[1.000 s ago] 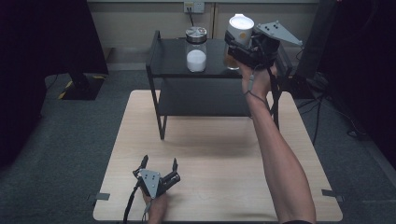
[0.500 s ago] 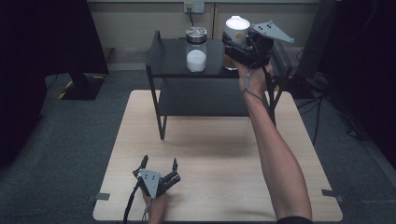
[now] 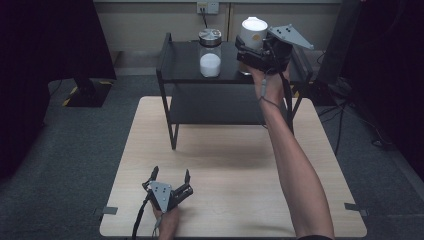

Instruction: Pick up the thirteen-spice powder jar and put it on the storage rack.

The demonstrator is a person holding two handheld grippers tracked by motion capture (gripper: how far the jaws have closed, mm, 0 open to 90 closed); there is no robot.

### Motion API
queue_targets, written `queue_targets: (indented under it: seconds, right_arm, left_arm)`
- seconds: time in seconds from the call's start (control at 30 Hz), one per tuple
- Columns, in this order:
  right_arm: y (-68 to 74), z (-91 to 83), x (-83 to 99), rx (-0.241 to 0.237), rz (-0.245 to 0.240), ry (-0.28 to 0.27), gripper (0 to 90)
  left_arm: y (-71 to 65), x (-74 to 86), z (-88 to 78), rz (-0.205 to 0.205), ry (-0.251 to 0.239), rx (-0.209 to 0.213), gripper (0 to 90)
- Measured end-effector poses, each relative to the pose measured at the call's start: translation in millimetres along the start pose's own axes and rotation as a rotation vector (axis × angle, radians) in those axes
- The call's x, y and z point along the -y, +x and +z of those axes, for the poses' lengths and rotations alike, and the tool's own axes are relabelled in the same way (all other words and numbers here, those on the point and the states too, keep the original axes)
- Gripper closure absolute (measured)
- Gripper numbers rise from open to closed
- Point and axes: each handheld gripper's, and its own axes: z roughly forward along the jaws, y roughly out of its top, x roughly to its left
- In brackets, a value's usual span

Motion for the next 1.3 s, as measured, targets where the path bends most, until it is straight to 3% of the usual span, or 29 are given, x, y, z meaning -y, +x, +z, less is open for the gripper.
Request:
queue_targets:
  seconds: [0.07, 0.2, 0.4, 0.5, 0.67, 1.0, 1.3]
  right_arm:
    - [-1.7, -0.2, -0.8, -0.007, 0.013, 0.007, 0.2]
    - [-7.6, -6.8, 1.1, -0.042, 0.015, 0.010, 0.0]
    - [-8.2, -23.7, 10.7, -0.052, 0.006, -0.005, 0.0]
    - [-12.8, -32.4, 17.8, -0.084, 0.008, -0.035, 0.0]
    - [-14.6, -43.8, 17.8, -0.098, 0.006, -0.017, 0.0]
    - [-6.1, -77.2, 24.0, -0.126, -0.079, -0.039, 0.0]
    - [-8.4, -114.1, 46.0, -0.130, -0.089, -0.058, 0.0]
  left_arm:
    - [0.0, 0.1, 0.0, 0.000, 0.000, 0.000, 0.0]
    - [0.0, 0.0, 0.0, 0.000, 0.000, 0.000, 0.0]
    - [-0.3, -0.1, -0.1, 0.002, 0.000, -0.002, 0.0]
    - [-0.8, 0.0, -0.1, 0.001, 0.000, -0.005, 0.0]
    - [-1.4, 0.0, -0.1, 0.000, 0.000, -0.007, 0.0]
    - [-2.3, 0.0, -0.2, 0.000, 0.000, -0.013, 0.0]
    - [-2.7, 0.0, -0.3, 0.001, 0.000, -0.015, 0.0]
